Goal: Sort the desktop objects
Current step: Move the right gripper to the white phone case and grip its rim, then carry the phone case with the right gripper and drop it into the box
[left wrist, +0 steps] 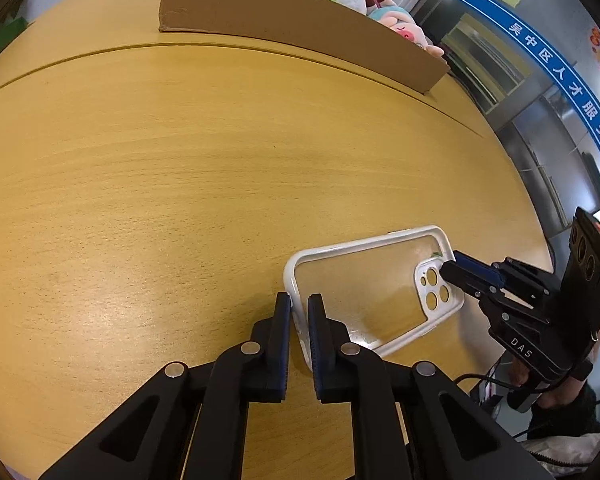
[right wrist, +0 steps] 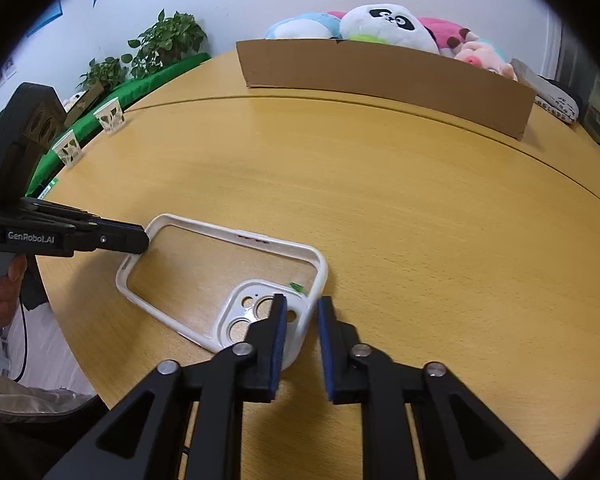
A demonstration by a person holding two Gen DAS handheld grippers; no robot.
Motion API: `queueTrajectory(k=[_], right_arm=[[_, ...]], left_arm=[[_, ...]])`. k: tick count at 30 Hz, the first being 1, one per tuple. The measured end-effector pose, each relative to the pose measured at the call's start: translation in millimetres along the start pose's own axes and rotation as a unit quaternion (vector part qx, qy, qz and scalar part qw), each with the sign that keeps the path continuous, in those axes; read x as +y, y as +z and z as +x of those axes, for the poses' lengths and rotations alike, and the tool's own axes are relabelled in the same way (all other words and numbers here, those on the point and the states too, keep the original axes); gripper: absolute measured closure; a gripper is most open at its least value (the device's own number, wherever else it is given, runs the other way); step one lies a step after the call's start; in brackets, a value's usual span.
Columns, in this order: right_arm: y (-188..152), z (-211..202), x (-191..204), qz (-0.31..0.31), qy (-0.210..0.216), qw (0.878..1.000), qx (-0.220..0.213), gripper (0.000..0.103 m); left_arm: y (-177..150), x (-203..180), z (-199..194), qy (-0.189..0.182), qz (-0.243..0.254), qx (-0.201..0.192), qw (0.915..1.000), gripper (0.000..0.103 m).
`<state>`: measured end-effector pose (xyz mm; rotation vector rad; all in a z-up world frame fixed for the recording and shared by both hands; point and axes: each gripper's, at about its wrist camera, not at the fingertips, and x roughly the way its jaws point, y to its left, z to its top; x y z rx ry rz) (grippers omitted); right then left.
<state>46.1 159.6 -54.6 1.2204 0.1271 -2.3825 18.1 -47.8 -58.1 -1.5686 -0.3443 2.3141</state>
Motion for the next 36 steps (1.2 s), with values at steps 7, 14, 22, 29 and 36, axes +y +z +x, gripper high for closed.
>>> queueTrajectory(k=[7,14,22,29,36], right_arm=[[20,-20,-5,0.0,-0.015,0.999,-0.053,0.093],[86,-44,-24,-0.018,-0.04,0.989,-0.139,0.093],[223,-62,-69,-0.058,-0.078,0.965,-0.245,0.093],[355,-32,-123,-0.074,-0.091,0.958,-0.263,0.093],[450,73,-189,-0.054,-0.104,0.978,-0.175,0.093]], left_arm=[[27,-9,-12,-0.005,0.011,-0.03,0.9995,0.096],[113,-35,-64,-0.006,0.066,-0.128,0.9895,0.096],[263,-60,-97,0.008,0.128,-0.214,0.9684,0.096],[404,-67,-68,0.02,0.125,-0.219,0.9675,0.096],[523,-51,15,0.062,0.113,-0.172,0.9767,0.097]])
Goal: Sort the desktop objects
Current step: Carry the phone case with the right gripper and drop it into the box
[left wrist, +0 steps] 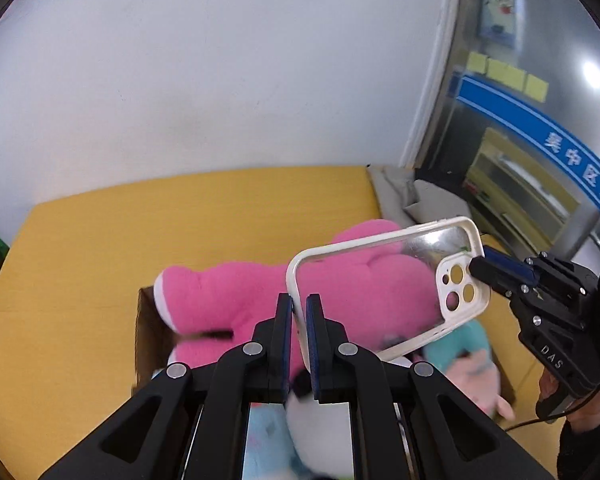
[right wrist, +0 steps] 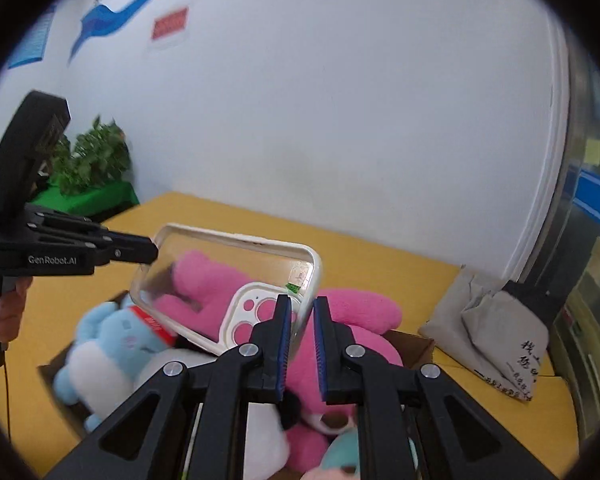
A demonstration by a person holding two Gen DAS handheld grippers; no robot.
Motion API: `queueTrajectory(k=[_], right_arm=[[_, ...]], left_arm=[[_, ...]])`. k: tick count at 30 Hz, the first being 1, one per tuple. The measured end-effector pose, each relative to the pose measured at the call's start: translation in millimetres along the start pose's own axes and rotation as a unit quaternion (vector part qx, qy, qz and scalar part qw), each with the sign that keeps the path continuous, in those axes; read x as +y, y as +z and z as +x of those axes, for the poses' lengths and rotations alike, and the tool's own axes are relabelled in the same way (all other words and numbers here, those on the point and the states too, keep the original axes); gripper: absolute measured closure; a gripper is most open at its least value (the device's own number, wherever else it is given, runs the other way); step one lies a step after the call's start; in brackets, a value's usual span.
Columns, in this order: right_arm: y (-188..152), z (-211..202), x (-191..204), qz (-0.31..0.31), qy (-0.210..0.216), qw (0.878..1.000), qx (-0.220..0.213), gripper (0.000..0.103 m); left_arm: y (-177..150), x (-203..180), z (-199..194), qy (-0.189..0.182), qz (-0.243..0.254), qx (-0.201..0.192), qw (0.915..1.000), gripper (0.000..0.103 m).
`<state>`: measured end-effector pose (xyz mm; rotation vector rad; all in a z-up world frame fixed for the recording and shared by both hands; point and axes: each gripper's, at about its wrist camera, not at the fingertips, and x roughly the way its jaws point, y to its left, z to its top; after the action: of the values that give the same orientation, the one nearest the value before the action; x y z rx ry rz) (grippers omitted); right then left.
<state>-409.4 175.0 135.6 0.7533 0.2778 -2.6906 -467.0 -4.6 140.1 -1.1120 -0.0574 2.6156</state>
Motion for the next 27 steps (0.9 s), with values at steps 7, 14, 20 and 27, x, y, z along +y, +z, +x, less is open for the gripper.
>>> queueTrajectory(k=[7,14,20,27], right_arm=[[-48,102,-18,0.048,0.008,0.989,0.141,0.092],[-47,101,-16,0.03,0.011,0.988,0.152,0.09],[-46,31,-10,-0.006,0.043,0.991,0.126,0.066],[-123,-68,23,-0.033,0.171,0.97,0.17,0.066]], left_arm=[[-19,16,88,0.006,-0.006,0.088,0.9961,0.097],[-32,16,75,0.016,0.008,0.088,0.996,0.096],[-64,38,-19,0.003,0.013,0.025,0.9996,0.029],[-182,48,-79,-0.057,0.049,0.07,0.9947,0.037]])
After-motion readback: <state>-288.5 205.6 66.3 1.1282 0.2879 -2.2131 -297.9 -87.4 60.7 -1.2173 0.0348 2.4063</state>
